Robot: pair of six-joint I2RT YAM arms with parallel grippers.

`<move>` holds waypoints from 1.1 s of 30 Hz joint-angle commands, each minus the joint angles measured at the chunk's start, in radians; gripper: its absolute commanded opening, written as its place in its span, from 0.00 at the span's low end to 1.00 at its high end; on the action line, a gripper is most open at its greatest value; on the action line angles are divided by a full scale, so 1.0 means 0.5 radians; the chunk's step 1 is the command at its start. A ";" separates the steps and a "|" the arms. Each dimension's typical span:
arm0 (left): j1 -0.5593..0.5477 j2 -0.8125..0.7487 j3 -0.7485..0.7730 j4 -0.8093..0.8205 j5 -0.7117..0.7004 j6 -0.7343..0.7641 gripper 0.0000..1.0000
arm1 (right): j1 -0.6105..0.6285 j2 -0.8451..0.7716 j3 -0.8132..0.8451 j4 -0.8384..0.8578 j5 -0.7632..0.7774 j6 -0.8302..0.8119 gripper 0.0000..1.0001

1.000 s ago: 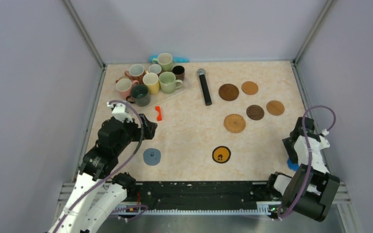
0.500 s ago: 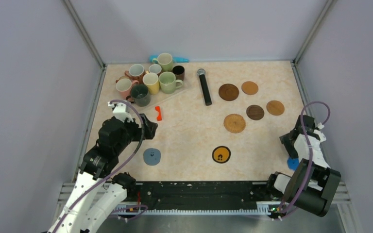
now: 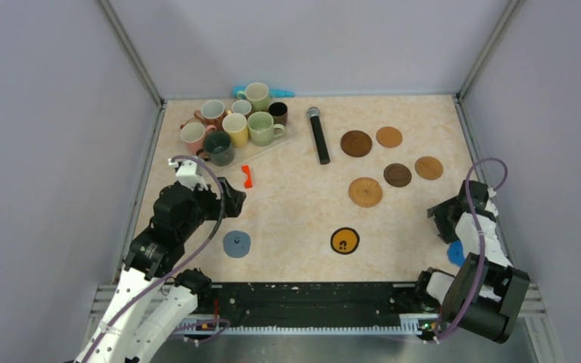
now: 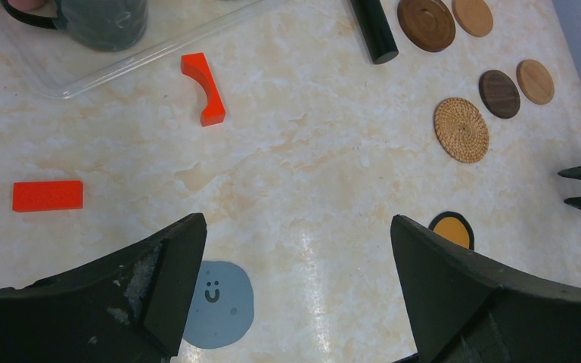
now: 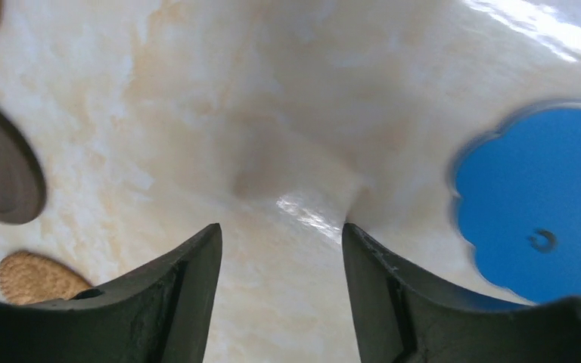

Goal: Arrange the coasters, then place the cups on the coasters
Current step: Move the coaster to the center of the board.

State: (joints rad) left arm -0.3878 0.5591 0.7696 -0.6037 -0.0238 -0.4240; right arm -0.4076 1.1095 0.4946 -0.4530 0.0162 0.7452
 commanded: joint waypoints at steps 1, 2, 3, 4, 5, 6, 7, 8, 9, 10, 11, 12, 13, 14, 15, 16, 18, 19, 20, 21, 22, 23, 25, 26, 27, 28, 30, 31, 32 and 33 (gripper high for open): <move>-0.005 0.001 -0.014 0.091 0.009 0.003 0.97 | 0.011 -0.061 0.177 -0.333 0.540 0.166 0.64; -0.007 0.000 -0.014 0.090 0.011 0.003 0.97 | 0.006 -0.083 0.211 -0.370 0.696 0.212 0.67; -0.007 0.000 -0.014 0.090 0.010 0.004 0.97 | -0.006 -0.092 0.234 -0.397 0.823 0.242 0.70; -0.007 -0.003 -0.014 0.091 0.012 0.004 0.97 | -0.035 -0.096 0.251 -0.415 0.894 0.257 0.72; -0.006 -0.002 -0.015 0.089 0.013 0.003 0.97 | -0.068 -0.094 0.262 -0.429 0.944 0.265 0.74; -0.004 -0.001 -0.017 0.090 0.013 0.003 0.97 | -0.105 -0.090 0.268 -0.439 0.972 0.272 0.75; -0.005 -0.003 -0.018 0.091 0.016 0.003 0.97 | -0.147 -0.075 0.271 -0.450 0.987 0.279 0.76; -0.006 -0.002 -0.018 0.093 0.017 0.003 0.97 | -0.186 -0.058 0.274 -0.460 0.989 0.282 0.77; -0.004 -0.001 -0.017 0.094 0.017 0.004 0.97 | -0.232 -0.042 0.275 -0.462 0.982 0.273 0.79; -0.005 0.004 -0.020 0.096 0.022 0.002 0.97 | -0.278 -0.021 0.272 -0.465 0.976 0.267 0.80; -0.005 0.006 -0.018 0.096 0.025 0.004 0.97 | -0.323 -0.002 0.269 -0.464 0.966 0.257 0.82; -0.005 0.012 -0.015 0.097 0.028 0.004 0.97 | -0.368 0.020 0.265 -0.459 0.951 0.239 0.84; -0.005 0.014 -0.015 0.095 0.029 0.004 0.97 | -0.411 0.044 0.263 -0.448 0.924 0.218 0.85; -0.006 0.015 -0.017 0.097 0.032 0.004 0.97 | -0.444 0.064 0.261 -0.431 0.888 0.193 0.85; -0.005 0.019 -0.018 0.097 0.031 0.003 0.97 | -0.467 0.085 0.256 -0.413 0.842 0.173 0.86; -0.004 0.020 -0.017 0.097 0.032 0.004 0.97 | -0.477 0.103 0.254 -0.399 0.805 0.167 0.86; -0.006 0.022 -0.017 0.096 0.029 0.004 0.97 | -0.479 0.121 0.247 -0.391 0.788 0.172 0.87; -0.006 0.020 -0.016 0.095 0.028 0.004 0.97 | -0.481 0.125 0.238 -0.384 0.801 0.176 0.87; -0.006 0.021 -0.017 0.094 0.026 0.003 0.97 | -0.482 0.126 0.228 -0.374 0.811 0.179 0.87; -0.006 0.019 -0.017 0.091 0.023 0.003 0.97 | -0.487 0.131 0.220 -0.363 0.815 0.180 0.87; -0.006 0.016 -0.017 0.093 0.020 0.004 0.97 | -0.491 0.136 0.212 -0.350 0.808 0.174 0.87; -0.005 0.016 -0.017 0.094 0.020 0.004 0.97 | -0.496 0.143 0.203 -0.331 0.796 0.170 0.87; -0.006 0.017 -0.015 0.097 0.019 0.003 0.97 | -0.503 0.153 0.189 -0.306 0.786 0.159 0.87; -0.005 0.021 -0.016 0.098 0.022 0.001 0.97 | -0.508 0.158 0.182 -0.299 0.784 0.160 0.88; -0.007 0.022 -0.017 0.096 0.023 0.003 0.97 | -0.512 0.163 0.175 -0.295 0.788 0.160 0.87; -0.005 0.023 -0.017 0.097 0.025 0.002 0.97 | -0.517 0.168 0.169 -0.292 0.792 0.167 0.87; -0.005 0.023 -0.017 0.097 0.026 0.002 0.97 | -0.522 0.178 0.160 -0.289 0.797 0.177 0.87; -0.004 0.021 -0.016 0.097 0.024 0.002 0.97 | -0.525 0.178 0.157 -0.290 0.799 0.190 0.88; -0.006 0.021 -0.017 0.097 0.024 0.003 0.97 | -0.528 0.176 0.155 -0.290 0.801 0.196 0.88; -0.007 0.022 -0.018 0.096 0.024 0.004 0.97 | -0.531 0.172 0.150 -0.288 0.801 0.201 0.88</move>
State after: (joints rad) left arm -0.3878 0.5674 0.7692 -0.5987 -0.0158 -0.4240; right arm -0.6563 1.1934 0.5804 -0.6201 0.4061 0.8333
